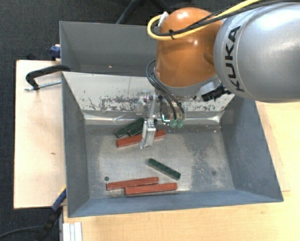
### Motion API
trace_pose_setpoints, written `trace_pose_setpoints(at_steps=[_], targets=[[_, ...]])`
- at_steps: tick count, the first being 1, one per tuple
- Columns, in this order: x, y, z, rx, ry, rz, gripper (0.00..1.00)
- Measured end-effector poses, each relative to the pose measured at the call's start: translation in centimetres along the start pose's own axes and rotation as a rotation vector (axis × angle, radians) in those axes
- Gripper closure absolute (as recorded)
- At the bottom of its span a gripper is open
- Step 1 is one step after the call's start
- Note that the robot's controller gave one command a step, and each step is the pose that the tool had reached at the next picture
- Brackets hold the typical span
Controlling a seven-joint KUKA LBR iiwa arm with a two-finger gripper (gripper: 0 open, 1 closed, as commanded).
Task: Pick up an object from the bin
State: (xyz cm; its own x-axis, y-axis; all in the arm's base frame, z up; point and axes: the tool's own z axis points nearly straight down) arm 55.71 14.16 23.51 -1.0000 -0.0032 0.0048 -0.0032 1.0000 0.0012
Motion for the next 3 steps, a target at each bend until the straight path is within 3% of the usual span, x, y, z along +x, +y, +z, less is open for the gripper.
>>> trace_pose_setpoints(at_steps=[1, 2, 3], targets=[[-0.6, 1.6, 13.2, 0.001, 0.001, 0.067, 0.00], [-4.4, 1.0, 16.1, -0.001, -0.011, 0.051, 0.00], [-4.4, 1.1, 15.6, -0.004, -0.011, 0.050, 1.00]])
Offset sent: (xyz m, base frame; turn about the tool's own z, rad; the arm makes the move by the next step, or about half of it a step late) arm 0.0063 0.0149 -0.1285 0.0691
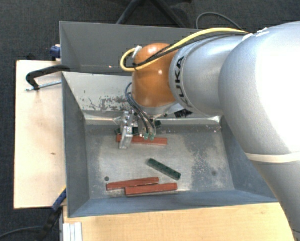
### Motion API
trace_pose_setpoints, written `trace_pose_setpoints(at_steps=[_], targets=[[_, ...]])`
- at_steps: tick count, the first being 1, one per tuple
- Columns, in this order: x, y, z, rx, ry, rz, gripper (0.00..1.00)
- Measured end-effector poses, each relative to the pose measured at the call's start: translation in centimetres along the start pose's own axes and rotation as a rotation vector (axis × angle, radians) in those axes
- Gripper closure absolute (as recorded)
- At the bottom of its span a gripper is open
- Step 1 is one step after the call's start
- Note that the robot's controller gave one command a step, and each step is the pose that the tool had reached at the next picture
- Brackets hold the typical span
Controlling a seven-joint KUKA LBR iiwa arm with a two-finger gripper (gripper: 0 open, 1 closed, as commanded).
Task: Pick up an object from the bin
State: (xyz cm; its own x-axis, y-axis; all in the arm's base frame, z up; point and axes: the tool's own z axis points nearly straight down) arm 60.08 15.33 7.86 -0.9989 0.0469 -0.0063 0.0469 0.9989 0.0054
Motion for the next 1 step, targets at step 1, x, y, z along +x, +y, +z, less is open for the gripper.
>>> trace_pose_setpoints(at_steps=[1], targets=[[1.19, 2.80, -9.44, -0.002, -0.006, -0.006, 1.00]])
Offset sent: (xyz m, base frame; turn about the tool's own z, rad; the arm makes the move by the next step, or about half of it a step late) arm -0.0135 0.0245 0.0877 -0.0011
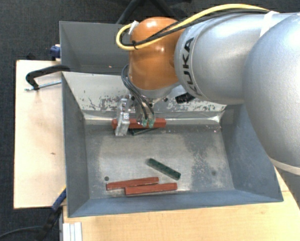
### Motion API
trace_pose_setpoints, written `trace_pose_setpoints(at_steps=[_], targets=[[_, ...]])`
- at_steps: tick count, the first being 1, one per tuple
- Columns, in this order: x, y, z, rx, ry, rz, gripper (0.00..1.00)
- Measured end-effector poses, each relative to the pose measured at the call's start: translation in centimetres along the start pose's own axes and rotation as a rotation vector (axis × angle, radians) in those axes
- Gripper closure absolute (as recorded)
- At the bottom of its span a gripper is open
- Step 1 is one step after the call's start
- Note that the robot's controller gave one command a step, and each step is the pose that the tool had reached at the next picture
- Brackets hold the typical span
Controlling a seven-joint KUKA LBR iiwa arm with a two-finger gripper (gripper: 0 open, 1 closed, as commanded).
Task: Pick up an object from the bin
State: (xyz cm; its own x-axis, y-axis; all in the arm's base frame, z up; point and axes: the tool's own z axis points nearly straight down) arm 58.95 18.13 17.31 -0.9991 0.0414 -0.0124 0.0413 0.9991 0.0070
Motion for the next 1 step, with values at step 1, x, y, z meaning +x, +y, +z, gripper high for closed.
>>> trace_pose_setpoints(at_steps=[1], targets=[[0.87, -0.32, -3.02, 0.002, 0.005, 0.011, 1.00]])
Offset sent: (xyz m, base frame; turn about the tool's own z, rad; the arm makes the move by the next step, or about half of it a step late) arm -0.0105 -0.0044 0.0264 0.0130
